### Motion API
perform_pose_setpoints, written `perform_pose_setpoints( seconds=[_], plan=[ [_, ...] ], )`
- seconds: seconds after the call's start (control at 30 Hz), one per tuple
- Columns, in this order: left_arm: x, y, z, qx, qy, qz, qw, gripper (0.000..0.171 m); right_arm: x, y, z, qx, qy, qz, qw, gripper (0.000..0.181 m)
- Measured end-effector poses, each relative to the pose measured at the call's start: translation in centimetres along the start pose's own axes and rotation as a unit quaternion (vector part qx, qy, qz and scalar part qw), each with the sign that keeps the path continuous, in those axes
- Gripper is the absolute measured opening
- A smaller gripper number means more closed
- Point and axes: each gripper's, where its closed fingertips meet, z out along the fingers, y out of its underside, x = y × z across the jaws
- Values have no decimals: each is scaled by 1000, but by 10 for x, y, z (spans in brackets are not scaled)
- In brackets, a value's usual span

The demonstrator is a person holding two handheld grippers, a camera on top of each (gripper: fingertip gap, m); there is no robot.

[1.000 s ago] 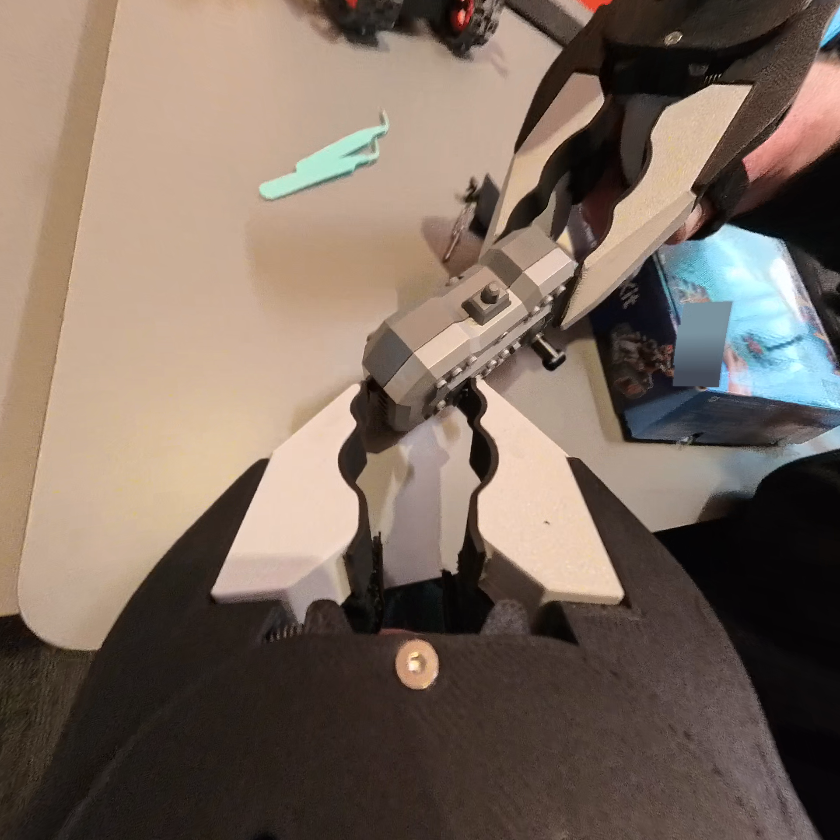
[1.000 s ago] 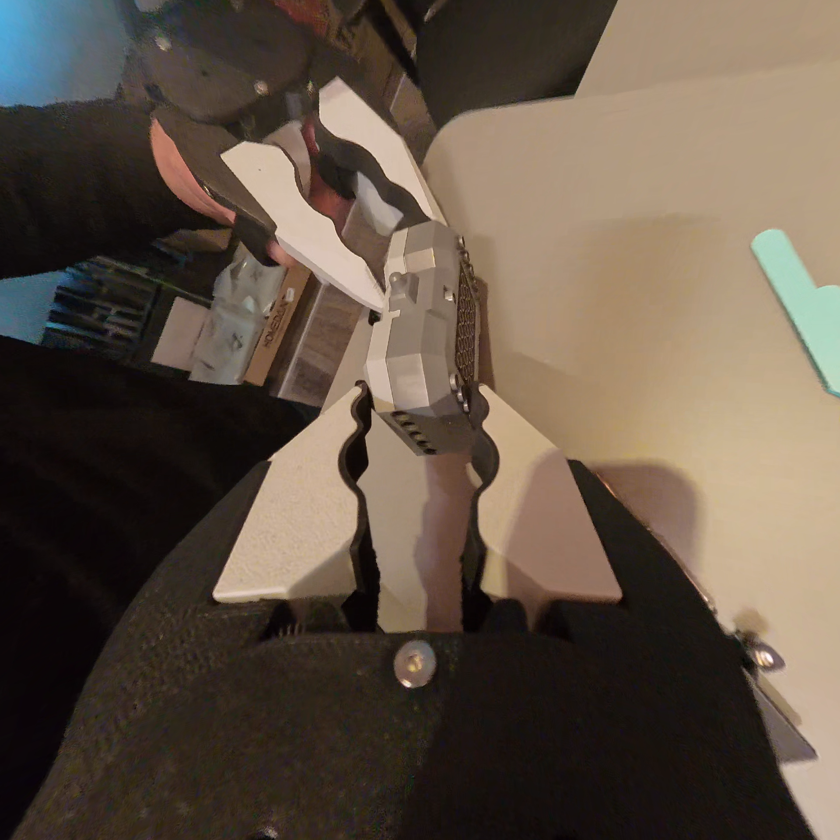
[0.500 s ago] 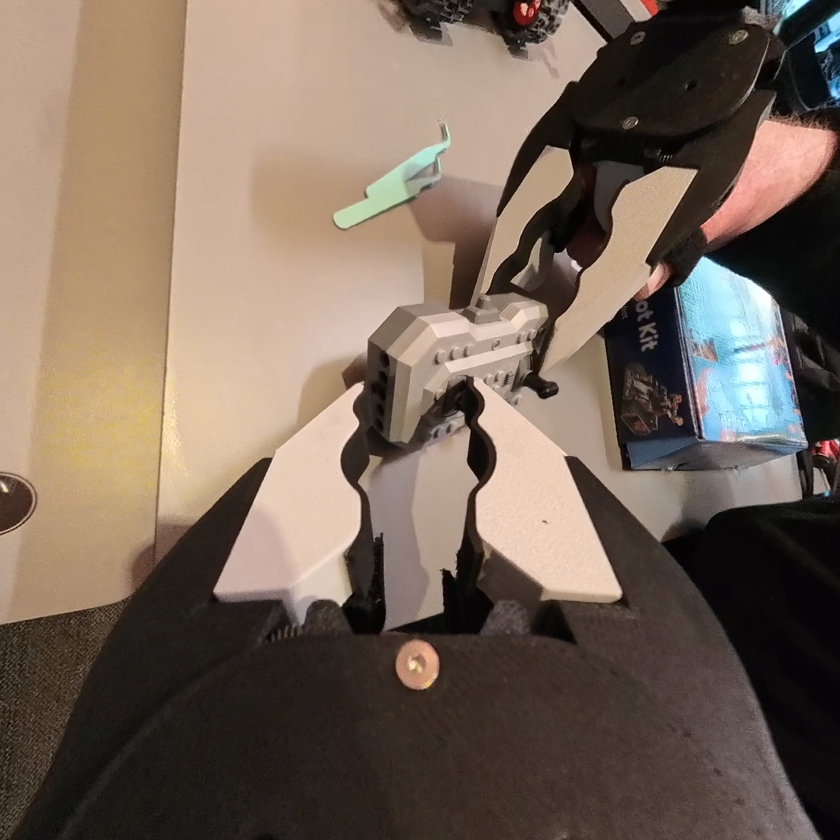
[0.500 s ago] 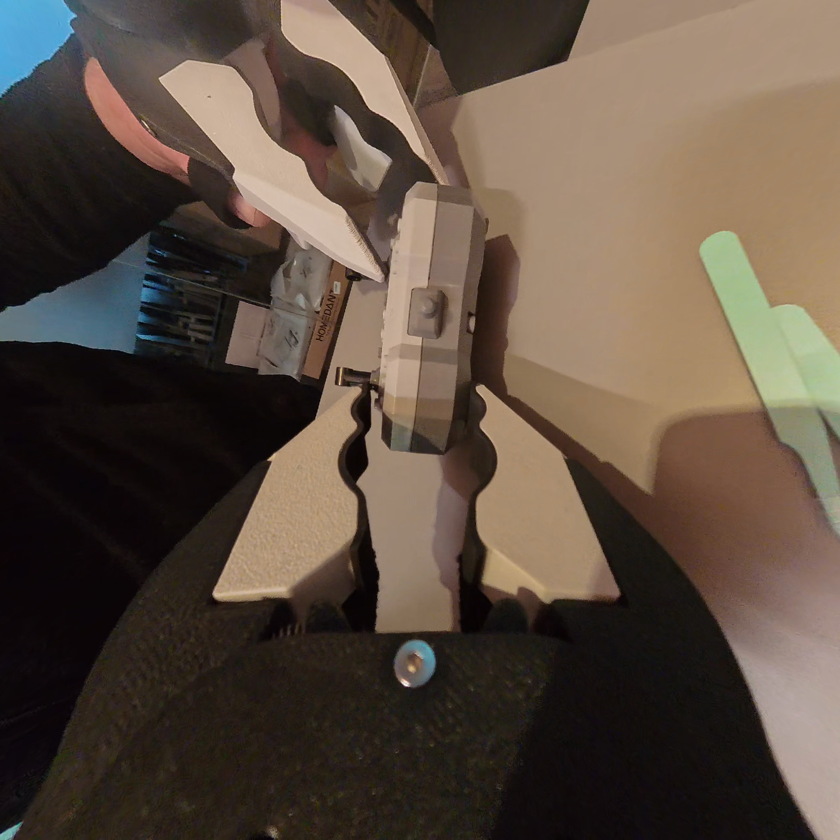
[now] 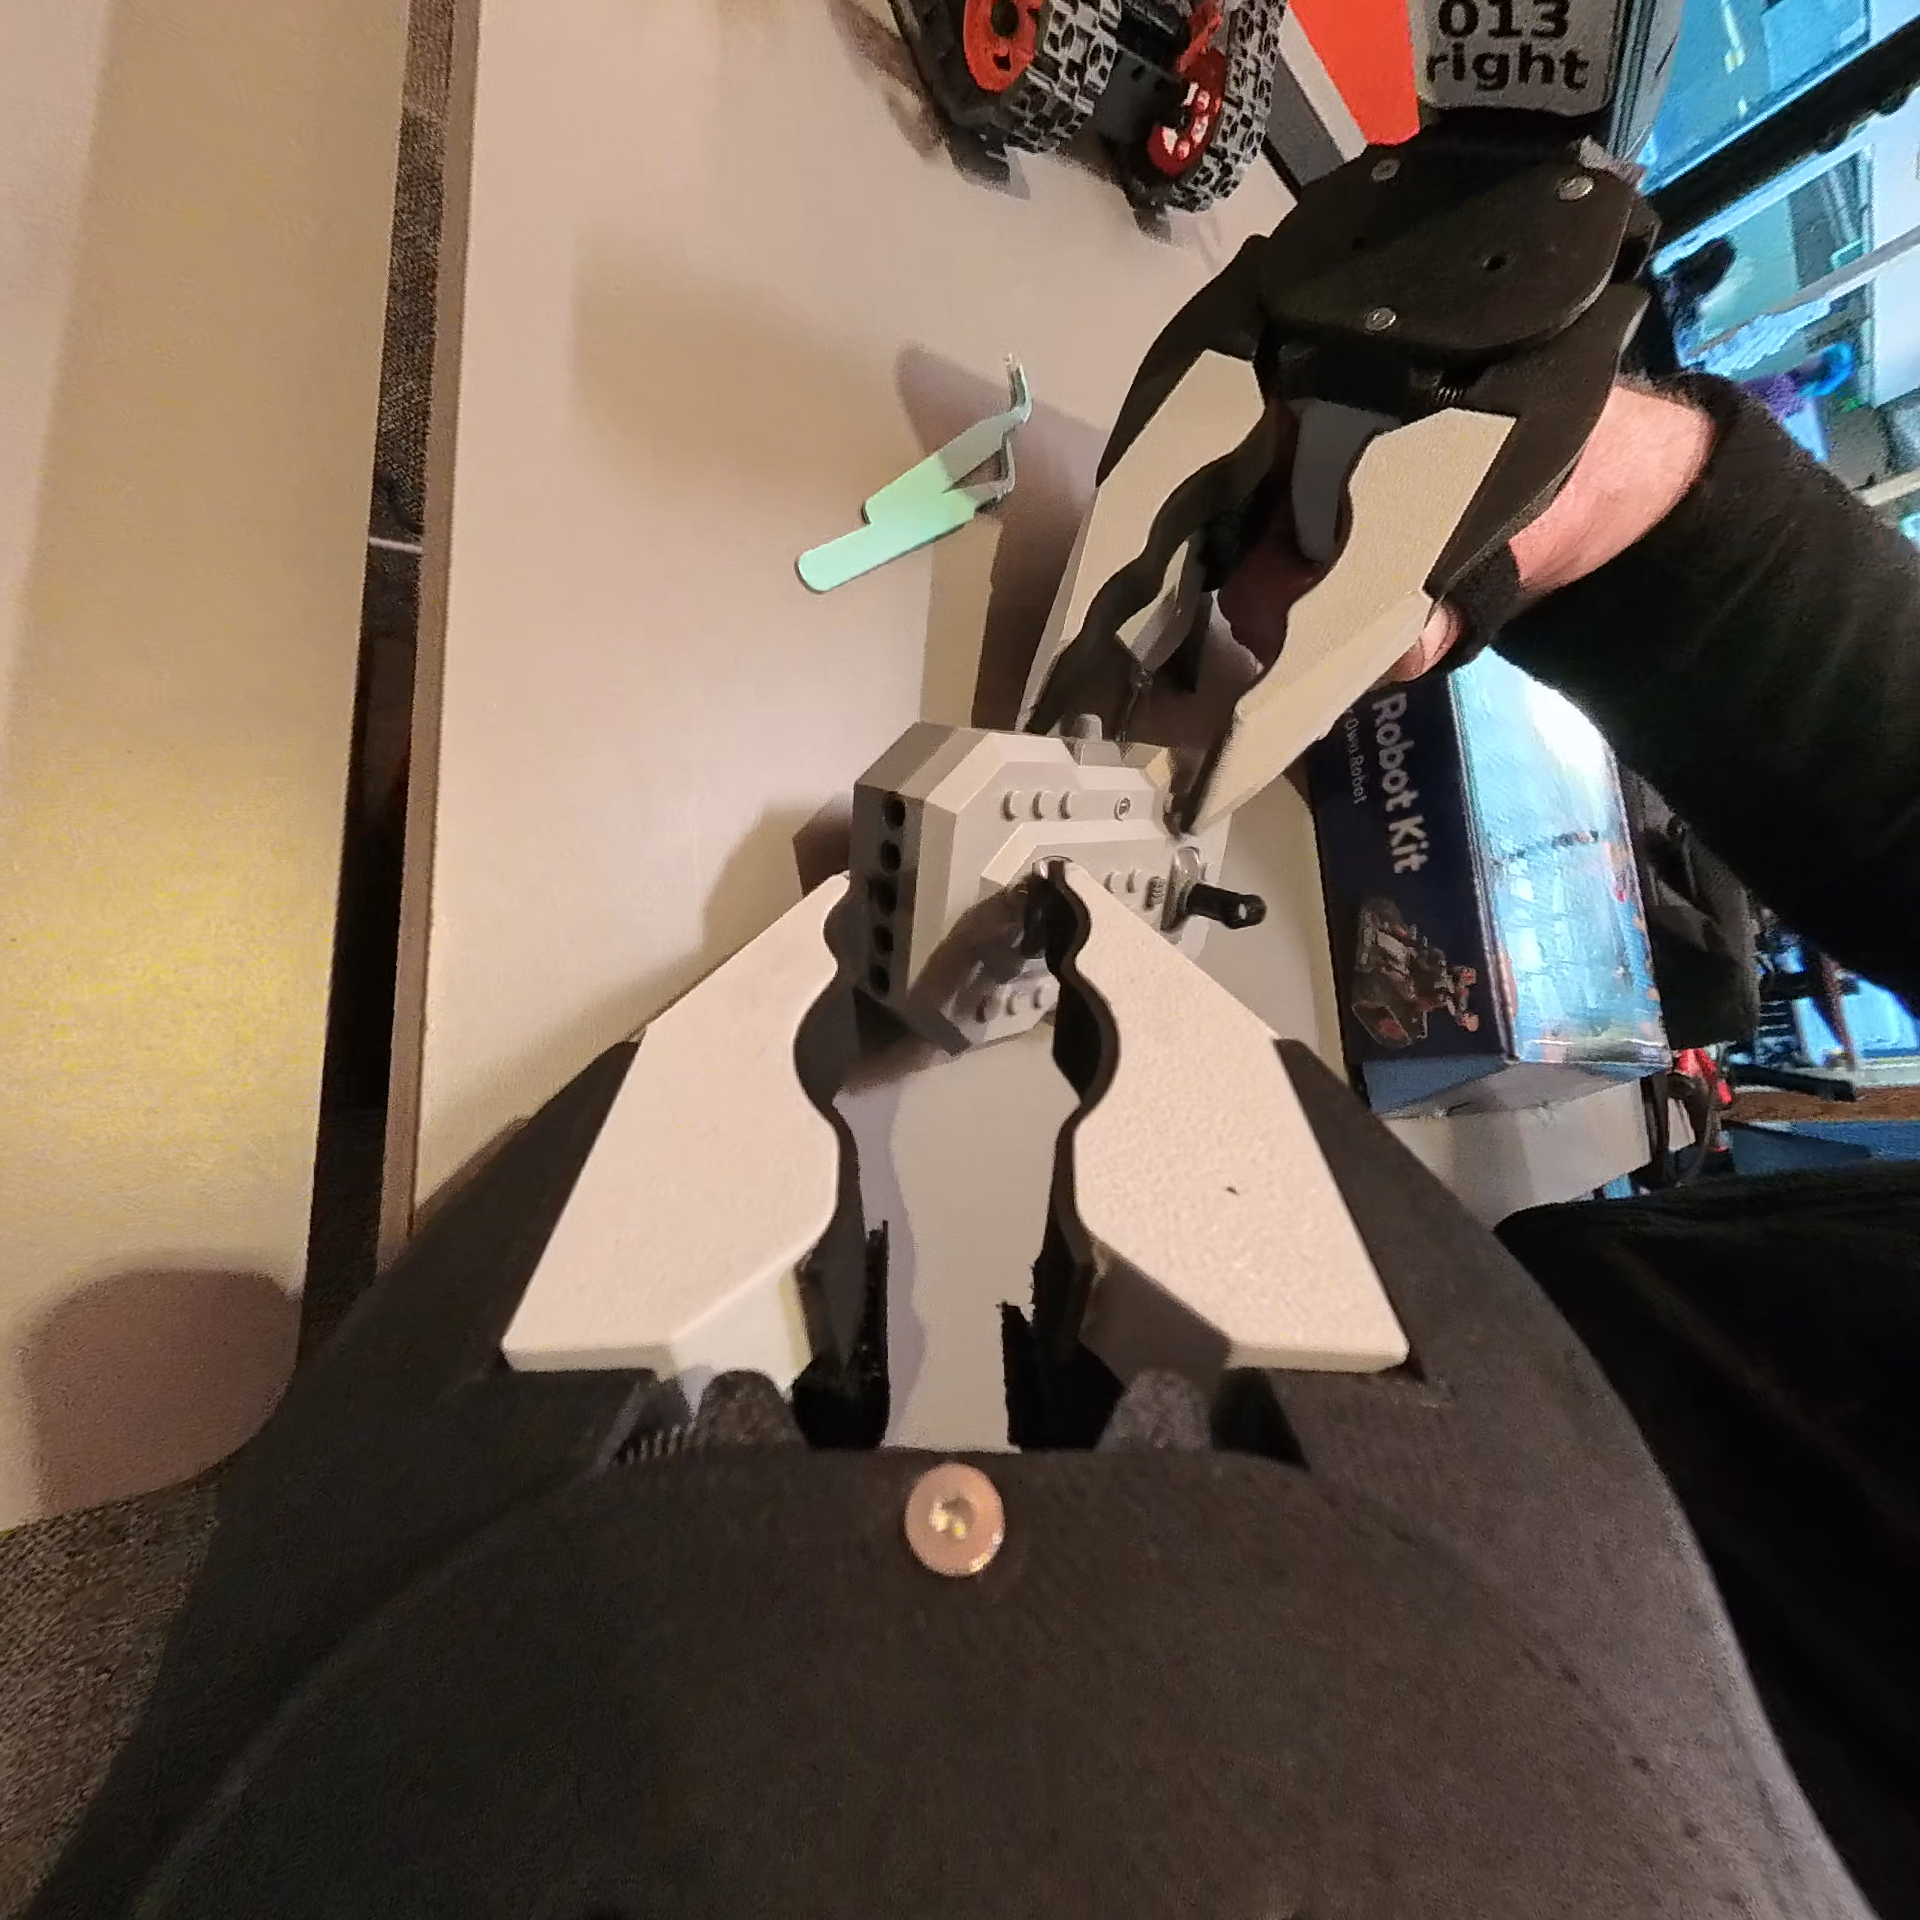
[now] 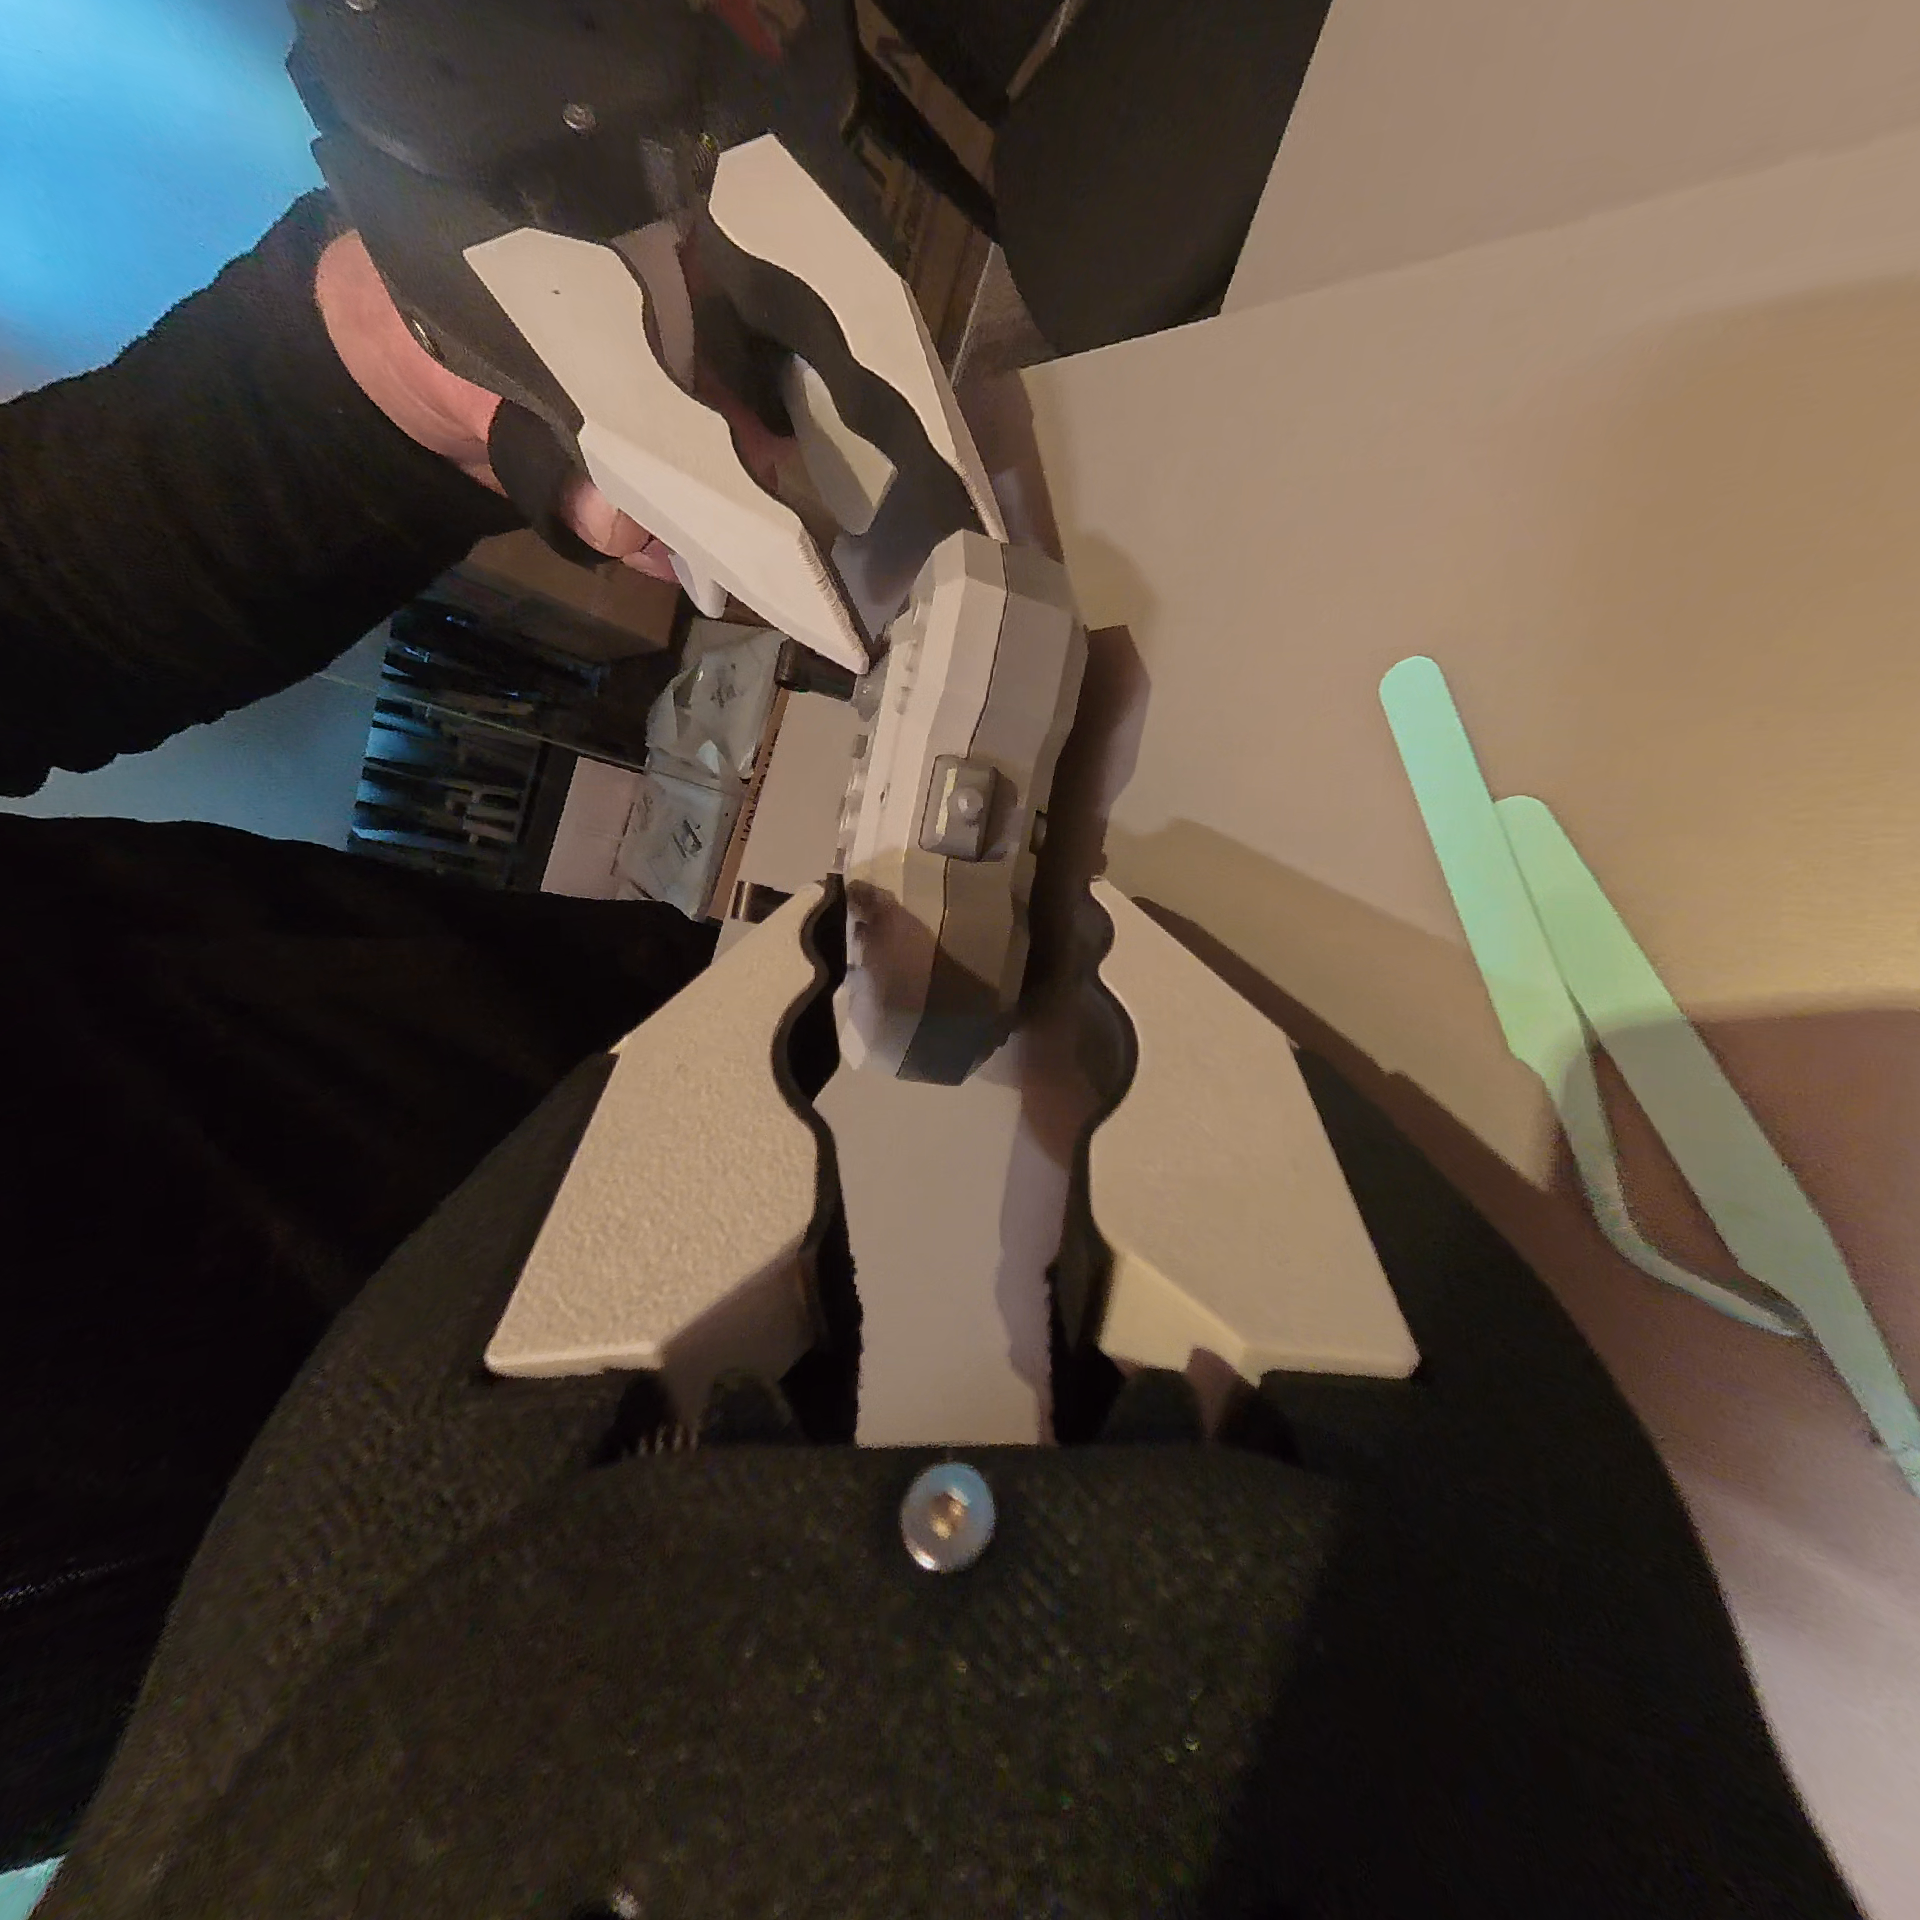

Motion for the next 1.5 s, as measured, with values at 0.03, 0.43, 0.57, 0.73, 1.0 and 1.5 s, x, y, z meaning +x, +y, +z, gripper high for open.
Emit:
perform_pose_setpoints(
  seconds=[0.03, 0.43, 0.57, 0.73, 1.0, 1.5],
  plan=[
    [-2, 0, 1, 0, 0, -6, 1000, 28, 2, 0, 0, 0, 4, 0, 1000, 39],
    [-3, -7, 0, -3, -24, 20, 999, 20, 2, -5, -17, 12, 75, -48, 996, 32],
    [7, -19, -9, 5, -47, 85, 995, 30, -20, -12, -42, 46, 130, -92, 986, 38],
    [61, -57, -6, 35, -14, 161, 986, 46, -62, -7, -82, 106, 215, -136, 961, 48],
    [184, -58, 75, -27, 93, 293, 951, 78, -94, 74, -158, 194, 359, -55, 911, 82],
    [316, 24, 210, -112, 118, 380, 911, 112, -111, 273, -241, 209, 541, 102, 809, 127]
  ],
)
